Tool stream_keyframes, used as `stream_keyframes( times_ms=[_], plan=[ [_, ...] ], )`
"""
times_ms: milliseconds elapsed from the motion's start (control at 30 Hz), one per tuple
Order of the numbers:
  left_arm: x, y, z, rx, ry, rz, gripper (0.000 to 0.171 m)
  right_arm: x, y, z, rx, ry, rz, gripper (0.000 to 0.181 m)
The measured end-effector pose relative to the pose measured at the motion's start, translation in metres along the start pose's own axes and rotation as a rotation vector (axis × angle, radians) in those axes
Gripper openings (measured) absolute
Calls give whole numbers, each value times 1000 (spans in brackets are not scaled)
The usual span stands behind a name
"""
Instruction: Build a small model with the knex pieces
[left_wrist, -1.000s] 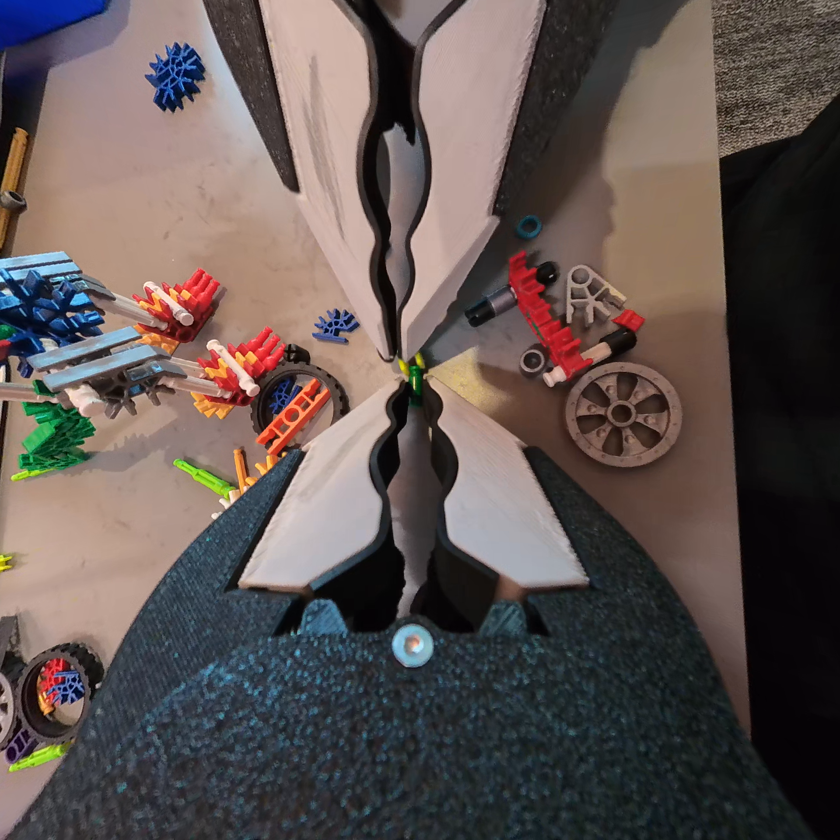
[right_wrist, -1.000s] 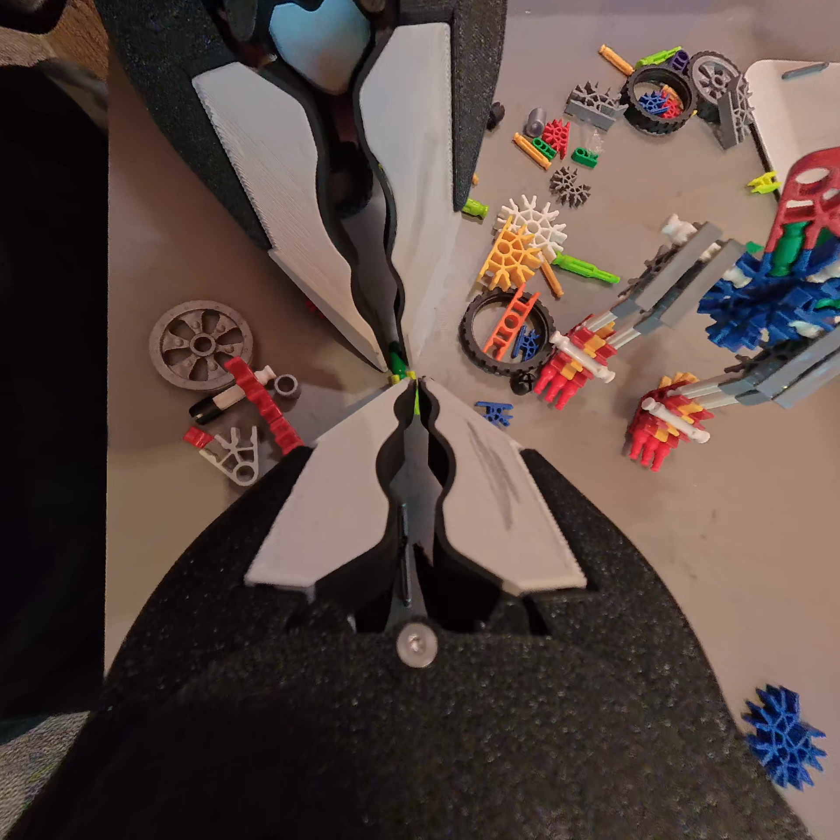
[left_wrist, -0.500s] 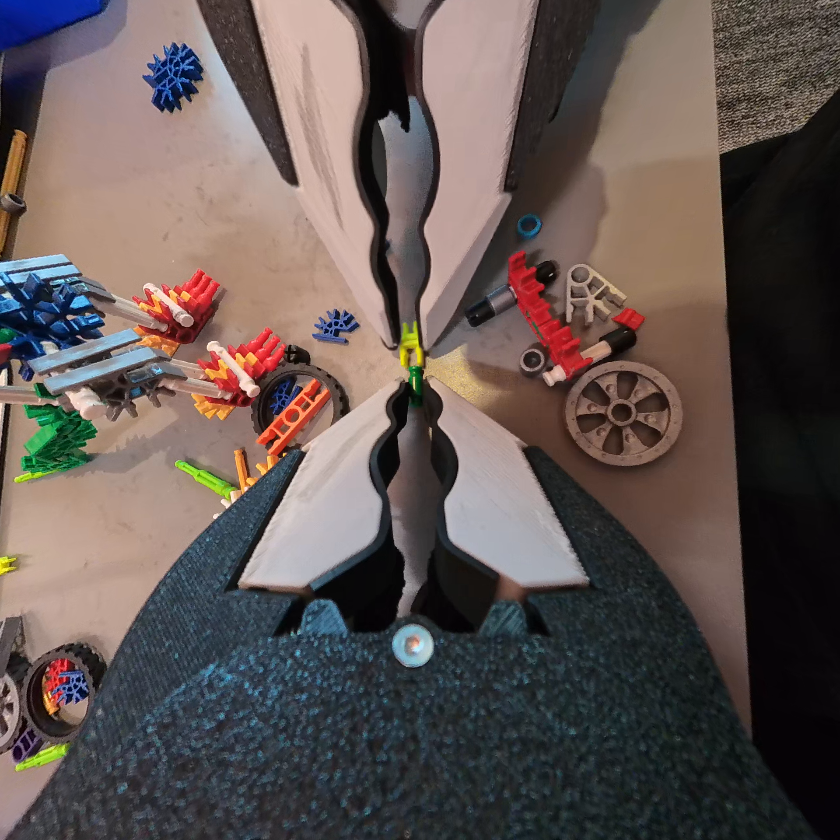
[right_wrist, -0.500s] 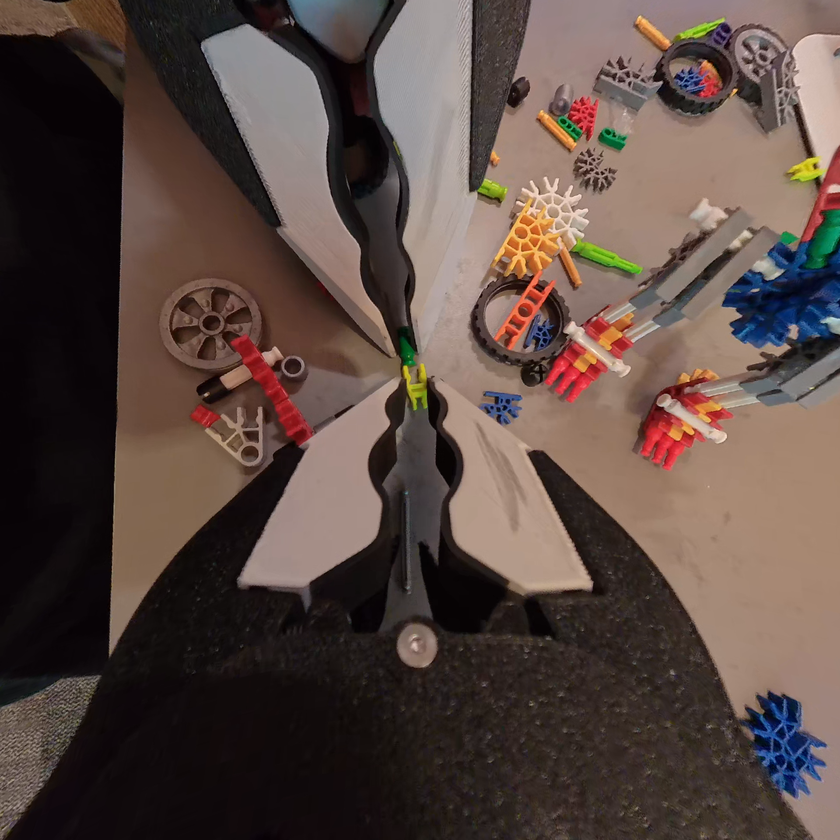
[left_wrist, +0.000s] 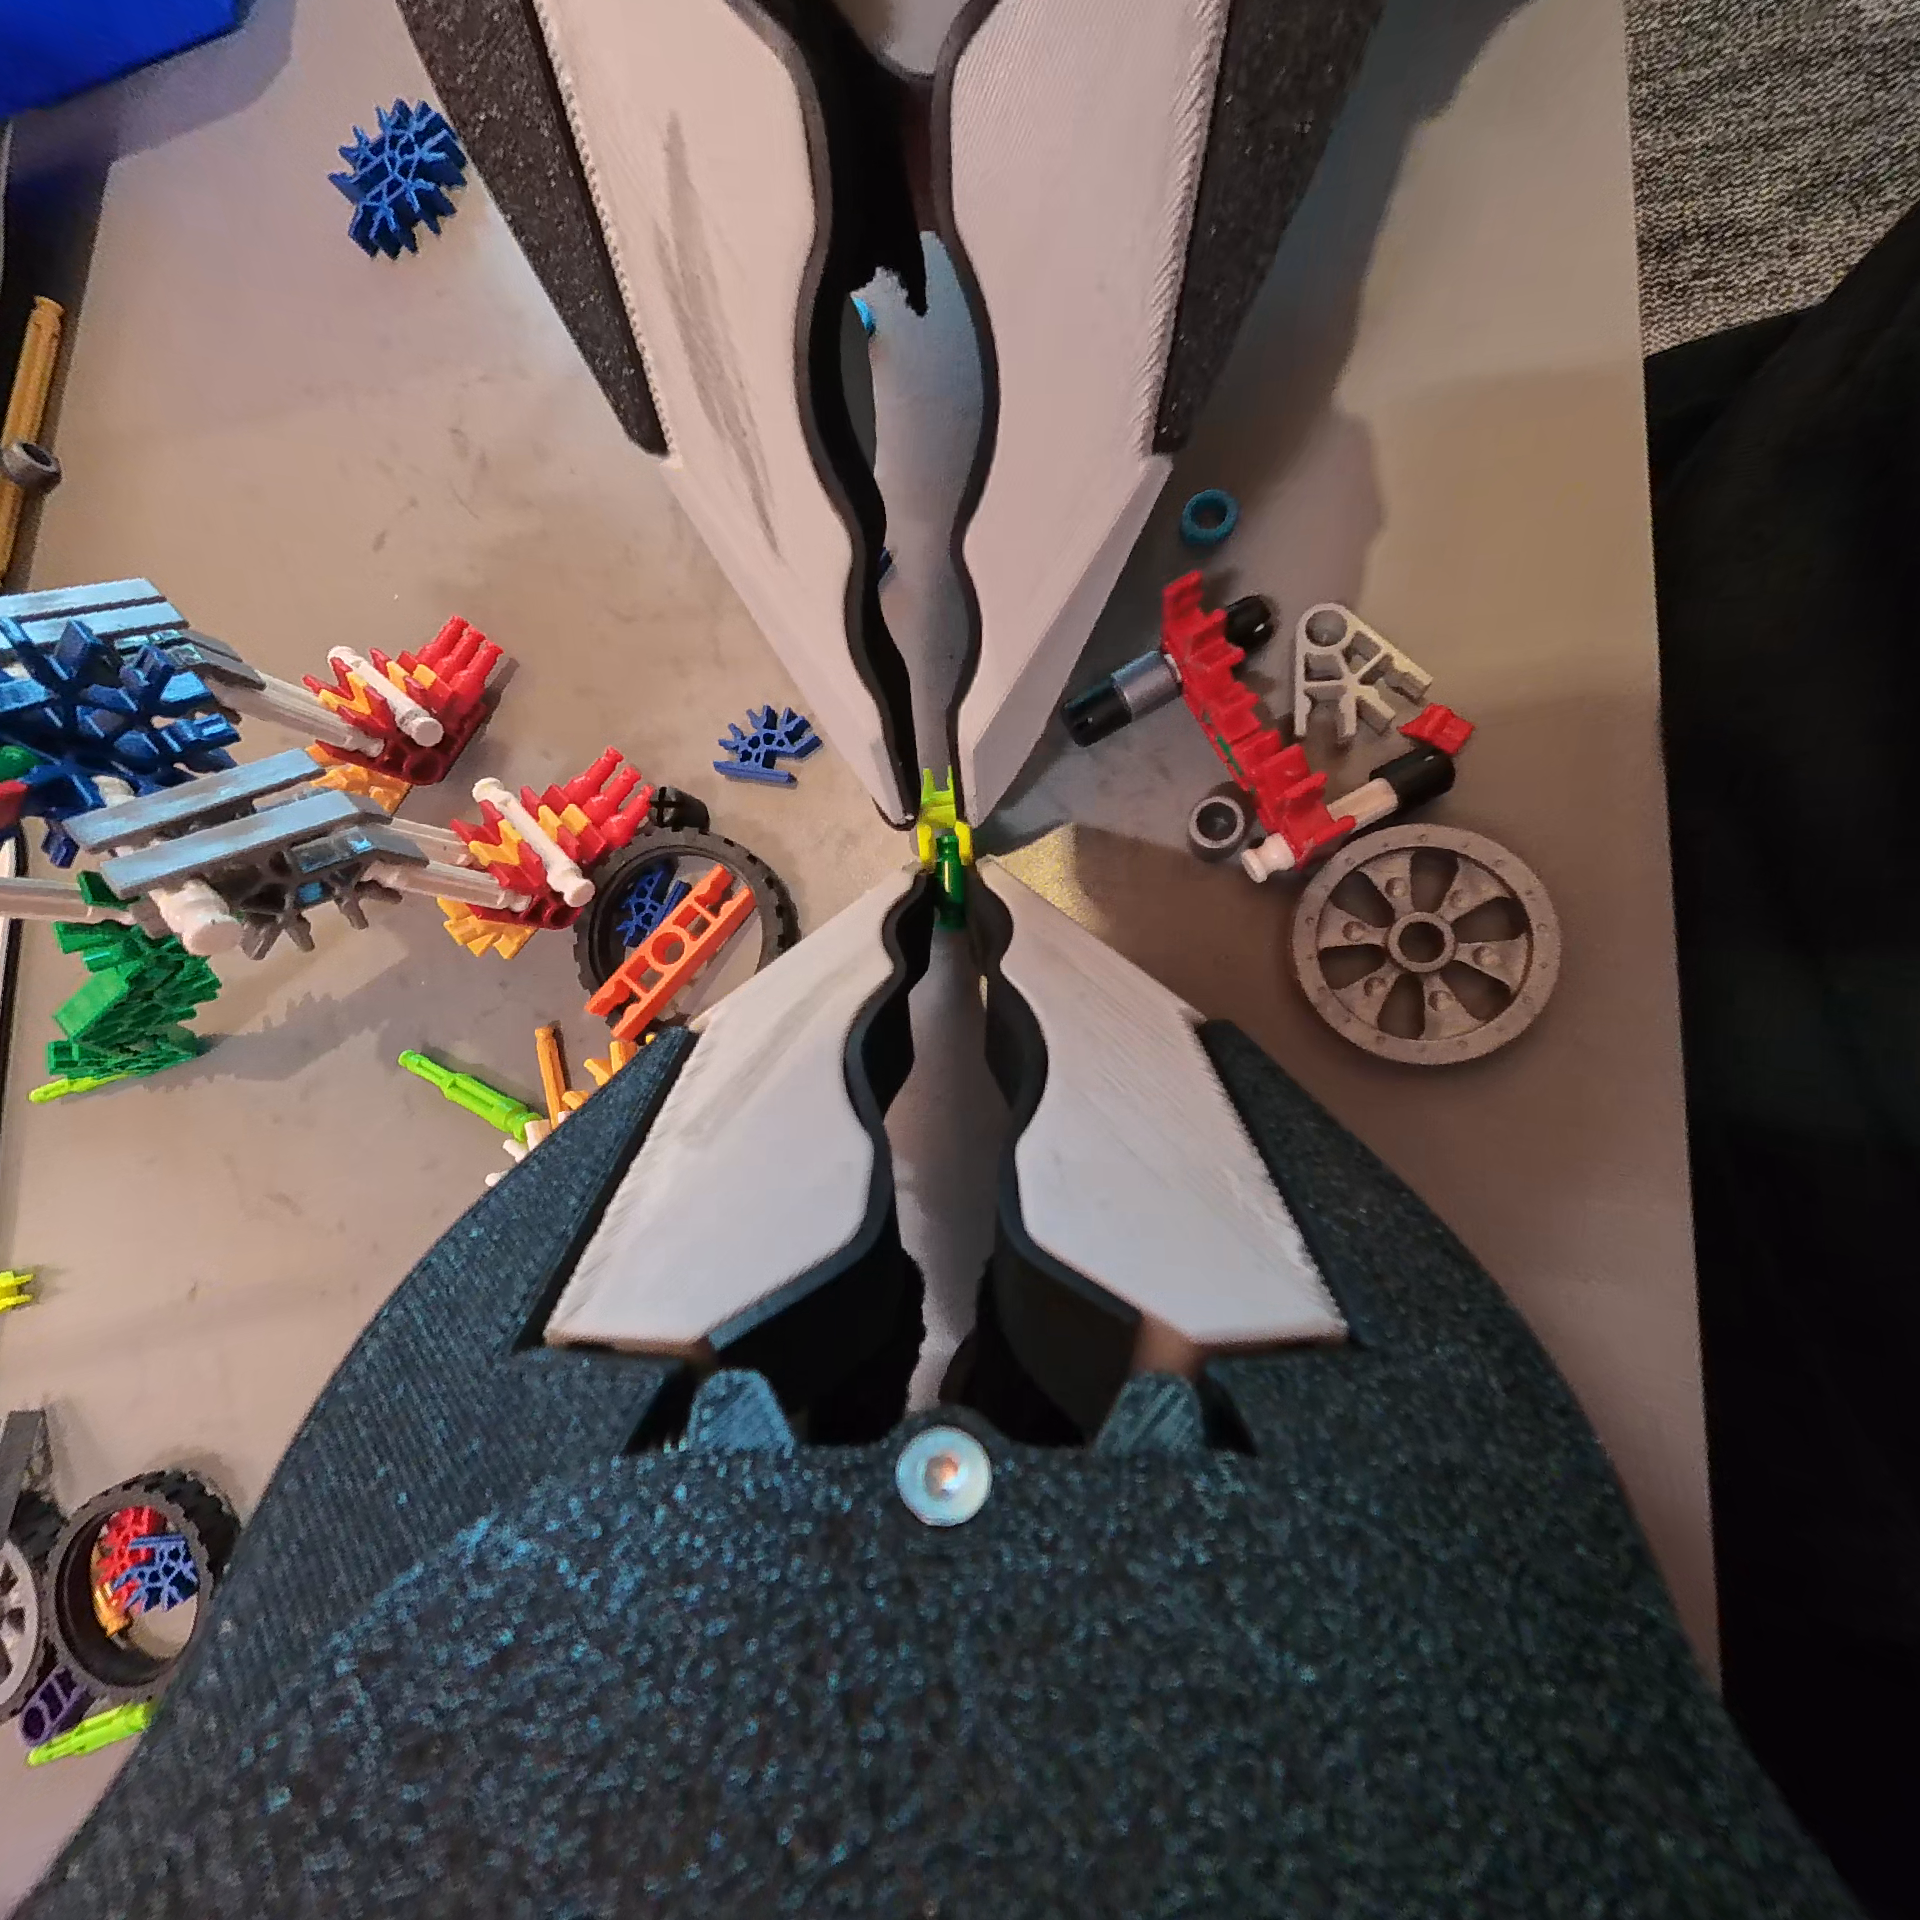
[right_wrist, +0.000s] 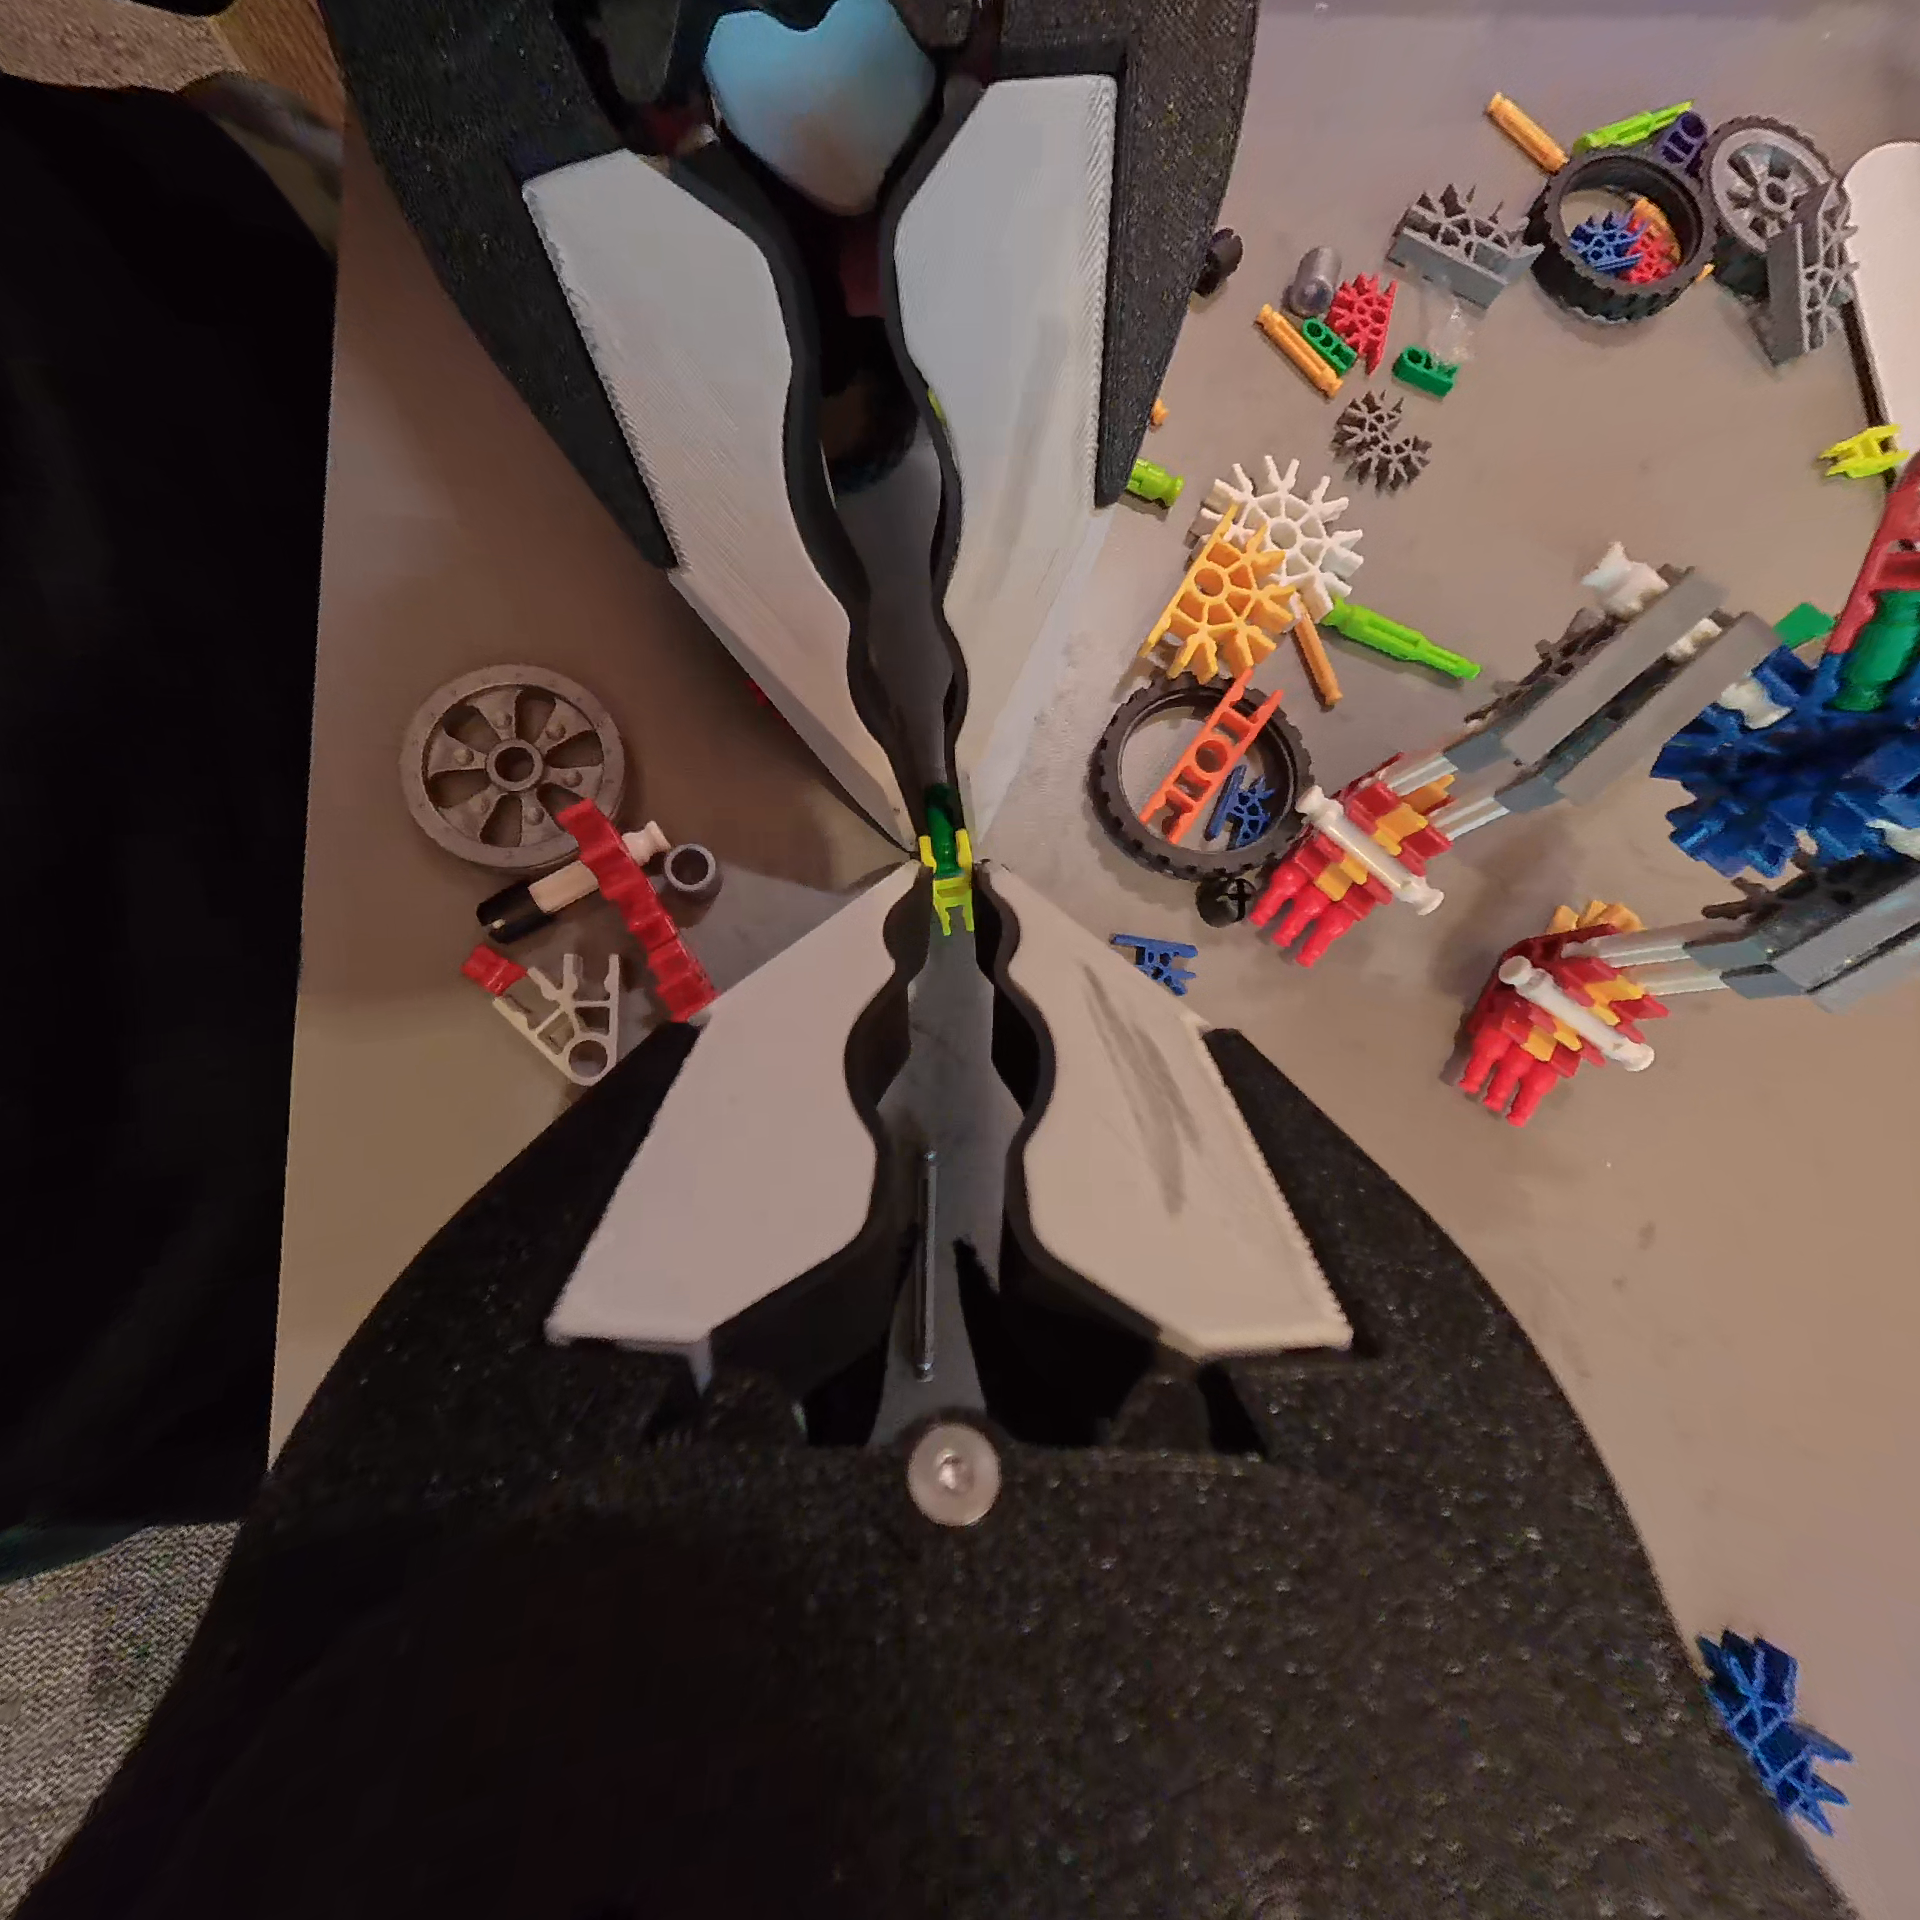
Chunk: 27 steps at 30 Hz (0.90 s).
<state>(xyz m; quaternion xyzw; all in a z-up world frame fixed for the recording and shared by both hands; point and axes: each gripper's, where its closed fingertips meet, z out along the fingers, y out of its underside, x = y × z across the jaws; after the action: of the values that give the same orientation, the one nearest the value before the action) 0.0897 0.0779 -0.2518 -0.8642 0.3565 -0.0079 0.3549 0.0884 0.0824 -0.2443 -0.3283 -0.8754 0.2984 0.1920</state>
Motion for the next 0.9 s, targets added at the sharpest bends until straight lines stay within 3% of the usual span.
stream_keyframes(
  times_ms=[33,333,900],
  plan=[
    [0,0,0,0,0,-1,4,0,0,0,-6,1,-5,7],
    [0,0,0,-3,-1,0,4,-1,1,2,-100,-7,-38,6],
    [1,1,0,47,16,-62,4,-2,2,6,-307,-159,-50,6]
  ],
)
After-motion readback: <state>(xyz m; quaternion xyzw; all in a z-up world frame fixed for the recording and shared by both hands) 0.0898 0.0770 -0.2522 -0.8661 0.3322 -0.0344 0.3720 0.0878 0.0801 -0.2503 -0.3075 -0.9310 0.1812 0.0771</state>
